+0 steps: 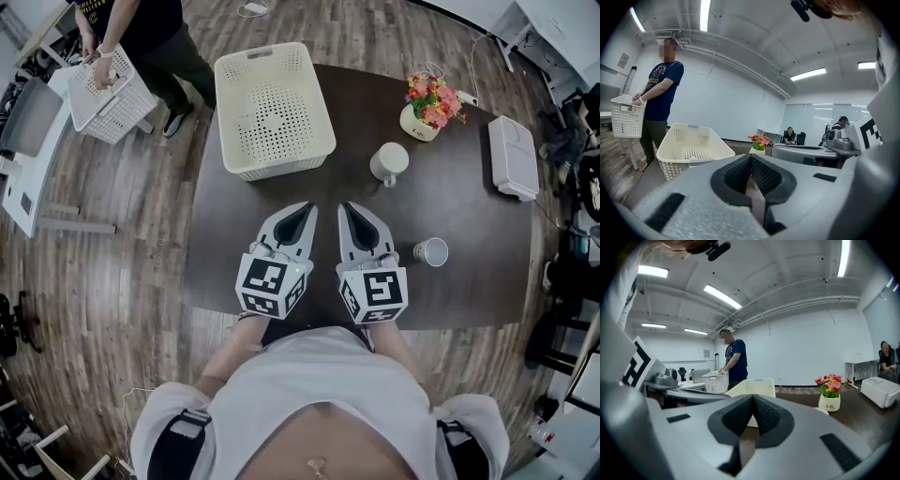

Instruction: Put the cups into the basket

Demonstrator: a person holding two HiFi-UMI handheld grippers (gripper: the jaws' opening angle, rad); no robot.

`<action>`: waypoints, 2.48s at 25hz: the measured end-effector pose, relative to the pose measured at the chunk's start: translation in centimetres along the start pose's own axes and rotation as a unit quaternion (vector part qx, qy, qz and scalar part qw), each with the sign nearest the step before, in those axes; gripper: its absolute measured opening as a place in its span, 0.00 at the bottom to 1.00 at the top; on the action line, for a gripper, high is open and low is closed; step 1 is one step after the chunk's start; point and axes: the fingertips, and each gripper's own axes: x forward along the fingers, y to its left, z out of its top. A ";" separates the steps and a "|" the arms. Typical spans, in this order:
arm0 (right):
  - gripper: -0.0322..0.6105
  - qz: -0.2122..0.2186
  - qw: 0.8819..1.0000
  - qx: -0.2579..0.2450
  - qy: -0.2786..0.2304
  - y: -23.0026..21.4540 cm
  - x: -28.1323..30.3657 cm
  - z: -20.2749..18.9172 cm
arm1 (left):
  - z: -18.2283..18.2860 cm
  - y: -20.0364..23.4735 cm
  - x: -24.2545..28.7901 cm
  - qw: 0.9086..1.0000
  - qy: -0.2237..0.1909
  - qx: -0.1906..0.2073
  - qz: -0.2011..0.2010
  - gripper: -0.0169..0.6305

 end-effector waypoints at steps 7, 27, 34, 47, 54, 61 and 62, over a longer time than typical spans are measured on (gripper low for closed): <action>0.07 0.008 1.000 0.004 0.007 0.4 0.2 -0.6 | -0.4 -0.1 0.1 1.000 0.011 -0.009 -0.003 0.04; 0.07 -0.090 0.996 0.013 -0.009 -4.0 -4.2 -1.5 | -2.4 -5.3 2.9 0.994 0.055 0.003 -0.094 0.04; 0.07 -0.174 0.984 0.040 -0.001 -9.3 -9.5 -3.1 | -3.6 -12.5 5.9 0.980 0.080 0.024 -0.179 0.04; 0.07 -0.278 0.958 0.053 0.035 -15.7 -18.6 -6.3 | -7.0 -22.8 8.2 0.952 0.117 0.051 -0.278 0.04; 0.36 -0.245 0.966 0.068 0.051 -16.7 -17.5 -7.4 | -7.7 -22.0 9.4 0.957 0.129 0.051 -0.256 0.04; 0.66 -0.242 0.964 0.047 0.097 -18.9 -16.2 -9.7 | -9.0 -20.5 10.9 0.960 0.148 0.043 -0.232 0.04; 0.67 -0.241 0.964 0.047 0.104 -19.2 -16.1 -10.1 | -9.2 -20.3 11.2 0.961 0.151 0.043 -0.230 0.04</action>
